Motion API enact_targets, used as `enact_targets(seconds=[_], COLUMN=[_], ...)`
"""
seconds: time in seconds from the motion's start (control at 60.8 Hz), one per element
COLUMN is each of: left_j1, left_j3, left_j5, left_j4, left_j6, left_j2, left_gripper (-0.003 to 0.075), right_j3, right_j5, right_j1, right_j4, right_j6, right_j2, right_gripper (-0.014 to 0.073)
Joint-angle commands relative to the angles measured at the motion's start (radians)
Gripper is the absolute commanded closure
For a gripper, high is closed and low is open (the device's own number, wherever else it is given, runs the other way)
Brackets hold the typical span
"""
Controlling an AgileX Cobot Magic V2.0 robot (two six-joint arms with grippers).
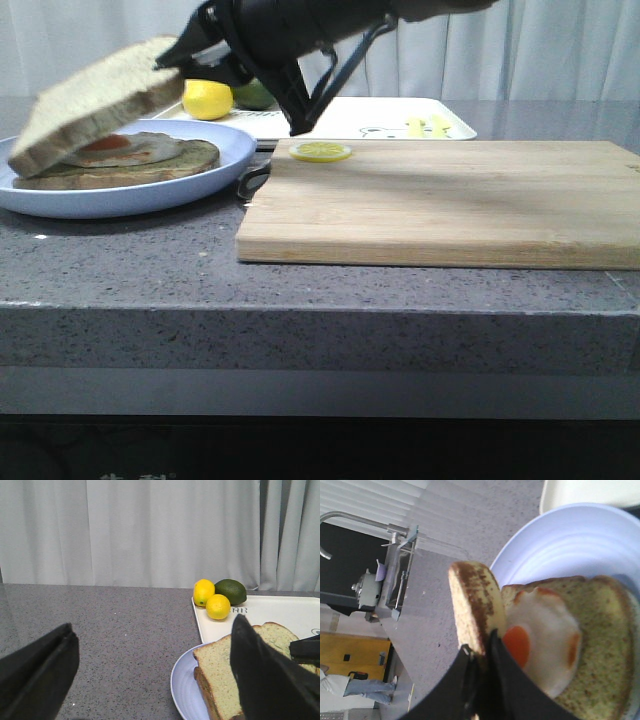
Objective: Place bread and move sandwich to tray
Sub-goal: 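Carry the bread slice over the egg toast and lower it on top, then open the right gripper and raise it away from the sandwich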
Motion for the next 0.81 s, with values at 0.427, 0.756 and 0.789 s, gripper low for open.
enact_targets(seconds=[0.427, 0.756, 0.789], left_j1=[0.002, 0.002, 0.002], left_j3=[-0.034, -0.034, -0.034], left_j5=[-0.082, -0.082, -0.082], left_j4=[-0.001, -0.001, -0.001], left_j6=[-0.007, -0.007, -0.007], left_j2=[0.011, 0.011, 0.011], left_gripper=[0.012, 0.012, 0.012], right_j3=[0.012, 0.033, 0.042], right_j5=[0.015, 0.046, 0.045], right_j1=[-0.003, -0.042, -0.048], right_j4=[0.074, -0.049, -0.074], right_j6=[0.0, 0.0, 0.0], right_j2=[-0.041, -0.088, -0.109], right_gripper=[0.0319, 0.0241, 0.0241])
